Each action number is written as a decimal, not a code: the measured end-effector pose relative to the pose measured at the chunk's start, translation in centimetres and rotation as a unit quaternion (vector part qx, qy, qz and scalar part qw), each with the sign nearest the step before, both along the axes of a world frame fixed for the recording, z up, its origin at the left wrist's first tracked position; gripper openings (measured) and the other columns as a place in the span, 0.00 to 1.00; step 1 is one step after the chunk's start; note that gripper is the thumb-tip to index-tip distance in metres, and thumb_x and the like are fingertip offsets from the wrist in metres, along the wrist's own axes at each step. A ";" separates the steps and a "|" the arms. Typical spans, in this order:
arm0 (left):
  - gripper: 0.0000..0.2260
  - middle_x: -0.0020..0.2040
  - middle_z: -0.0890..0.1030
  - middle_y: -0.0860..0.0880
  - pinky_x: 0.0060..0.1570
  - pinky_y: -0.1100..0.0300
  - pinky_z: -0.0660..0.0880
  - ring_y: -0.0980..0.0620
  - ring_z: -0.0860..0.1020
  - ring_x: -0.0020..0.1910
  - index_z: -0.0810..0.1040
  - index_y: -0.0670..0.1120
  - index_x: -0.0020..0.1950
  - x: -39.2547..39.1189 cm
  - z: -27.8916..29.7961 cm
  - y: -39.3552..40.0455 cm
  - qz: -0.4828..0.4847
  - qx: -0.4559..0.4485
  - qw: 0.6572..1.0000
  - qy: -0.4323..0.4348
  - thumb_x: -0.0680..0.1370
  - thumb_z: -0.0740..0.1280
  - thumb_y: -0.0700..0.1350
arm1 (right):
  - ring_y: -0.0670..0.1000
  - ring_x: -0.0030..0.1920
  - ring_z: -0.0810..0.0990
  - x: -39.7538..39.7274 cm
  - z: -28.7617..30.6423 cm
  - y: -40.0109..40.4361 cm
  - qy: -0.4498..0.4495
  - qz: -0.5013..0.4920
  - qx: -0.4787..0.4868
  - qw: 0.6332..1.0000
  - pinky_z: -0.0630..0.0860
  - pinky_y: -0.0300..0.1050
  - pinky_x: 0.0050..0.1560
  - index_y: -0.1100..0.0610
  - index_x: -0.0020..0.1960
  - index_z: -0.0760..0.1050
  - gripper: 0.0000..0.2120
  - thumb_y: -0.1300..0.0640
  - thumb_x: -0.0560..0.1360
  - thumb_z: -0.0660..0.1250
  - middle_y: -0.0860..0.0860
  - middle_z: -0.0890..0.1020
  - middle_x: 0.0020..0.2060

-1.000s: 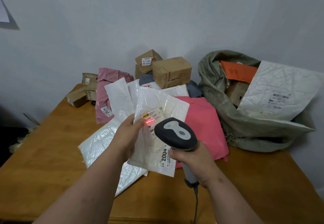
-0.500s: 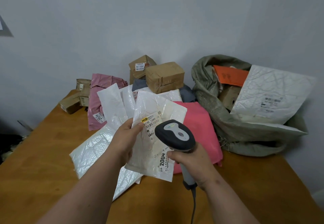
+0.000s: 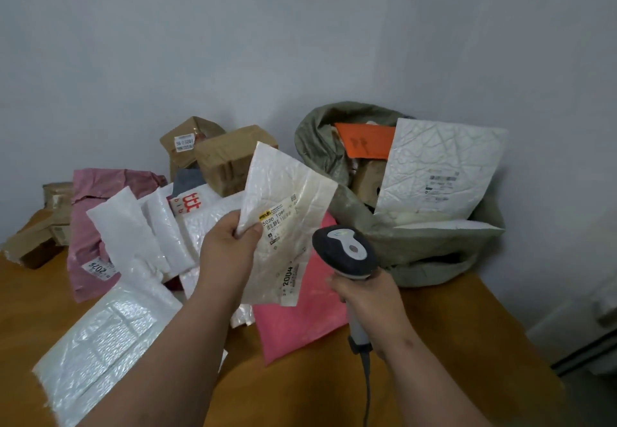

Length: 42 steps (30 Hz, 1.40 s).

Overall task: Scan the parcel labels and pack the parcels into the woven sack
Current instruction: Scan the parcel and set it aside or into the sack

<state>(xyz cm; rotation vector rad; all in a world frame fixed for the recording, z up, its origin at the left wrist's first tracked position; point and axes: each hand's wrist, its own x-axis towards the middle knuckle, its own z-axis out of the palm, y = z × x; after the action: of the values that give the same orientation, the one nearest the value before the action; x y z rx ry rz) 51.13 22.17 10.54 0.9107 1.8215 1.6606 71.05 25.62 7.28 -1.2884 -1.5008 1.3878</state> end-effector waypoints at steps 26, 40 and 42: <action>0.14 0.56 0.82 0.50 0.57 0.52 0.65 0.45 0.76 0.58 0.80 0.56 0.62 21.8 -0.4 27.3 -0.225 -0.087 0.817 0.524 0.79 0.63 0.44 | 0.48 0.48 0.80 19.9 -0.5 17.1 0.053 -0.143 -0.022 0.988 0.70 0.39 0.40 0.60 0.53 0.80 0.12 0.58 0.72 0.76 0.50 0.82 0.42; 0.32 0.68 0.76 0.50 0.63 0.46 0.63 0.46 0.74 0.66 0.61 0.57 0.74 22.1 -3.2 30.5 -0.239 -0.197 0.767 0.563 0.74 0.60 0.69 | 0.43 0.49 0.82 21.1 -1.8 19.9 0.067 -0.103 -0.038 0.992 0.76 0.41 0.46 0.44 0.47 0.81 0.12 0.60 0.71 0.77 0.42 0.86 0.43; 0.40 0.70 0.73 0.51 0.65 0.46 0.61 0.47 0.70 0.69 0.58 0.57 0.77 21.2 -2.2 29.1 -0.176 -0.130 0.789 0.575 0.69 0.58 0.75 | 0.40 0.48 0.81 20.6 -1.4 19.6 0.070 -0.097 -0.031 0.992 0.76 0.40 0.46 0.42 0.49 0.80 0.14 0.59 0.71 0.77 0.39 0.85 0.43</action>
<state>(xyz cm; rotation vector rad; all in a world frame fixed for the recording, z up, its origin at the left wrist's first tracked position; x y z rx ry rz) 72.35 51.28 8.33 2.2489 2.2338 0.5052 91.63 45.24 5.93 -1.3100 -1.2143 1.3769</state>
